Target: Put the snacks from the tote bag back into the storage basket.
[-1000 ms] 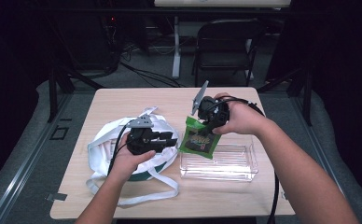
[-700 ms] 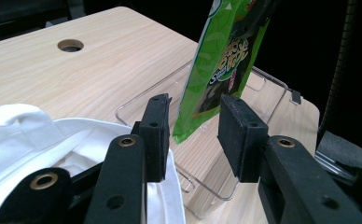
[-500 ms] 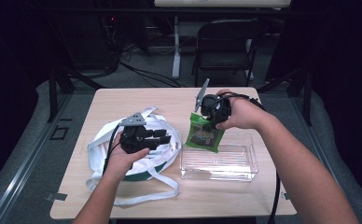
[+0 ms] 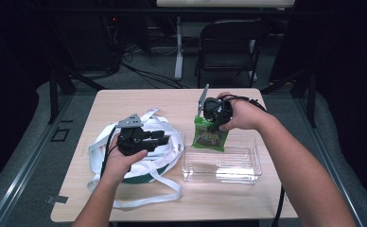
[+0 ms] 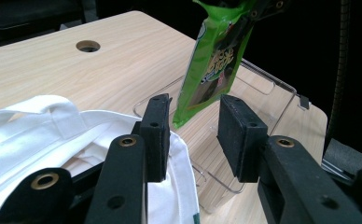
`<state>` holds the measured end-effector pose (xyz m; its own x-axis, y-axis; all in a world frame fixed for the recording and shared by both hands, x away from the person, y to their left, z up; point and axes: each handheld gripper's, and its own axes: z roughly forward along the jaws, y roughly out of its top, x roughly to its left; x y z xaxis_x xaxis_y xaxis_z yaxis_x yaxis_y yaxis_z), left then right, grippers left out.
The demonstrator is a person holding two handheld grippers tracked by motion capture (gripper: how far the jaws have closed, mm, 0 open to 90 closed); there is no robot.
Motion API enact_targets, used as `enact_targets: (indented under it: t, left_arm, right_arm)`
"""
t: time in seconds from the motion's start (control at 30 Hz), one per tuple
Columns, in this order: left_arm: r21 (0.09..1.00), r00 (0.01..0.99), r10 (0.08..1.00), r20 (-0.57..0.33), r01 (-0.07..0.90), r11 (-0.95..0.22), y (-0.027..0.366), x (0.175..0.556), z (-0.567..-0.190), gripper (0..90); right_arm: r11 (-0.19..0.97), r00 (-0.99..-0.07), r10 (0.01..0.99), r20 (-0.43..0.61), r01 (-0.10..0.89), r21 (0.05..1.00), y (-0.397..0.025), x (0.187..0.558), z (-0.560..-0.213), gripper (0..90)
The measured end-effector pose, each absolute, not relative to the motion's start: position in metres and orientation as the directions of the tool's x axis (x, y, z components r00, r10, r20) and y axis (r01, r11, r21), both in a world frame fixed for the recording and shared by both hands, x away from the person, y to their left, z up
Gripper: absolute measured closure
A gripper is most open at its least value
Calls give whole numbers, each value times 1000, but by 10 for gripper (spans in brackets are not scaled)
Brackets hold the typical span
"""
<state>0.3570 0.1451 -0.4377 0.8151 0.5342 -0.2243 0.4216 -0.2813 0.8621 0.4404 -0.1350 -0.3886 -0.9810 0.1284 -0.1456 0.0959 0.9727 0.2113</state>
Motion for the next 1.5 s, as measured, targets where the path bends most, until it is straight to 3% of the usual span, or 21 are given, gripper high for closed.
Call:
enact_targets:
  t: [0.47, 1.5]
  left_arm:
    - [860, 796, 562, -225, 433, -269, 157, 355, -440, 644]
    - [861, 769, 598, -226, 444, -246, 168, 356, -443, 658]
  right_arm:
    - [979, -986, 101, -135, 74, 190, -125, 456, -419, 744]
    - [985, -989, 50, -139, 26, 172, -105, 475, -449, 743]
